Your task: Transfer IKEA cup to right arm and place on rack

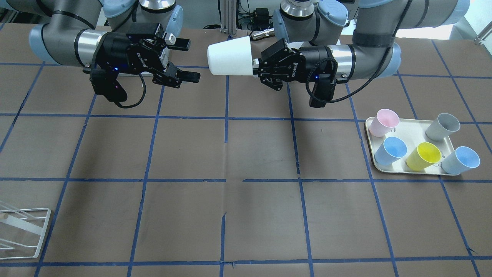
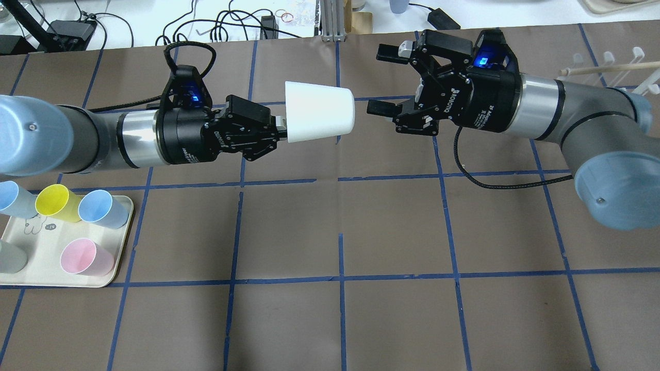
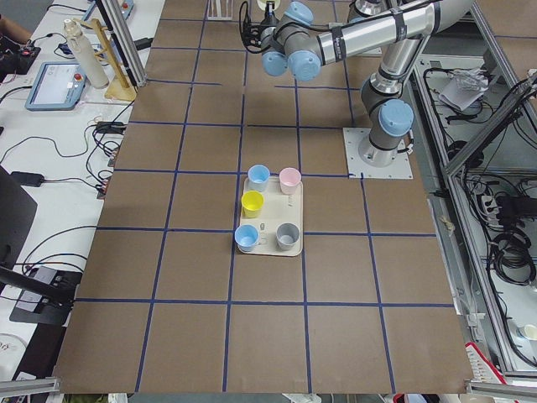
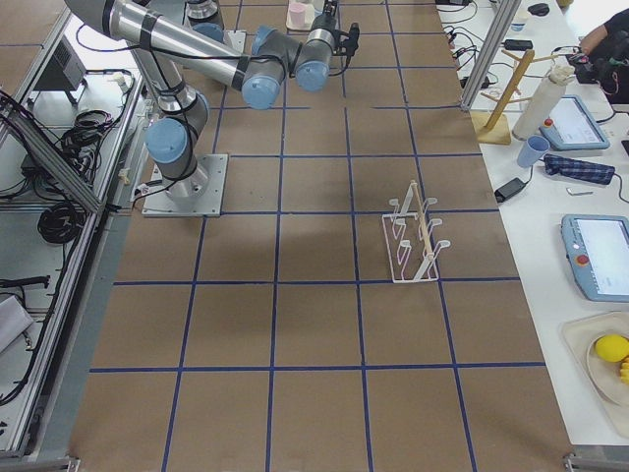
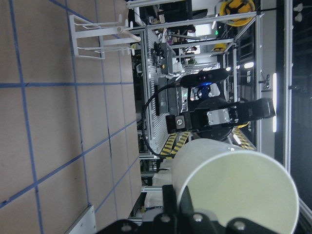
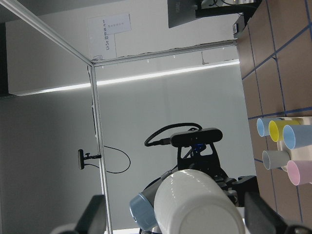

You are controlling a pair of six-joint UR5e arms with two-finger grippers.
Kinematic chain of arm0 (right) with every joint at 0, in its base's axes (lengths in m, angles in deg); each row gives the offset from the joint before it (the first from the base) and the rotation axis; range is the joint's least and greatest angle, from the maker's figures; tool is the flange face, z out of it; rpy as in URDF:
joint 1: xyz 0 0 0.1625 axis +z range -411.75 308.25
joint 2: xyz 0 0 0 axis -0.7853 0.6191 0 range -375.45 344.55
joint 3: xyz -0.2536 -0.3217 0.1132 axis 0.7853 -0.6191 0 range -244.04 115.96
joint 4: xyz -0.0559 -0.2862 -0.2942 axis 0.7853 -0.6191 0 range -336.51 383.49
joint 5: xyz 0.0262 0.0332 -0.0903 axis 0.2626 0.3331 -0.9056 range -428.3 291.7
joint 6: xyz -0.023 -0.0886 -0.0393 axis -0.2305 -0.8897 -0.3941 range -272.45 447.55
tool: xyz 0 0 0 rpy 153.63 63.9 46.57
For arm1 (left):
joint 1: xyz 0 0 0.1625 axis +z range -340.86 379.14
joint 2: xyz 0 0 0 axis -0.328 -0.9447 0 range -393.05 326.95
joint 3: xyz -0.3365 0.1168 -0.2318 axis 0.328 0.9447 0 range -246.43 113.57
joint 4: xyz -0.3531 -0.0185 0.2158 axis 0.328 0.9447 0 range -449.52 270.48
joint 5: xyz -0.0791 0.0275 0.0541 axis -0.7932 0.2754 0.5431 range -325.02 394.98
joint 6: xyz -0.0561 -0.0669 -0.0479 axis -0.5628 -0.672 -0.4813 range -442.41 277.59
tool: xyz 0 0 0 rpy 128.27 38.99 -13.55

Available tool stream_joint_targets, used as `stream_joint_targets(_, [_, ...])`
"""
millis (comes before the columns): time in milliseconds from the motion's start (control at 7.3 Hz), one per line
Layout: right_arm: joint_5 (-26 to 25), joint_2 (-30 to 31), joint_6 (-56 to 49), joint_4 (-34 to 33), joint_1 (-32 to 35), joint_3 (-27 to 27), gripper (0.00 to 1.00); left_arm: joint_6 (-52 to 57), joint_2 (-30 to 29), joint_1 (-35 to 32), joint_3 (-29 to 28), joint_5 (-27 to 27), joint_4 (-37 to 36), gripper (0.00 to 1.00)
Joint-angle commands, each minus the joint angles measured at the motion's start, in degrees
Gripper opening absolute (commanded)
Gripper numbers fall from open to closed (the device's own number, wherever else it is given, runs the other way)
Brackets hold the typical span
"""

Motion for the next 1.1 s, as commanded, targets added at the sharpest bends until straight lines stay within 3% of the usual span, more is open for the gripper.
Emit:
stream_joint_targets(0, [0.0, -0.53, 0.02, 0.0, 0.86, 0.01, 1.0, -0.11, 0.06, -3.22, 0.42, -4.99, -0.15, 0.0])
stream_joint_targets(685, [-0.35, 0.0, 1.25, 0.09, 1.39, -0.25, 1.0, 0.06, 0.41, -3.4, 0.51, -5.0, -0.06, 0.0])
stream_joint_targets(959, [-4.29, 0.26, 1.25, 0.0, 1.3, -0.25, 1.0, 0.15, 0.41, -3.48, 0.59, -4.91, 0.02, 0.0])
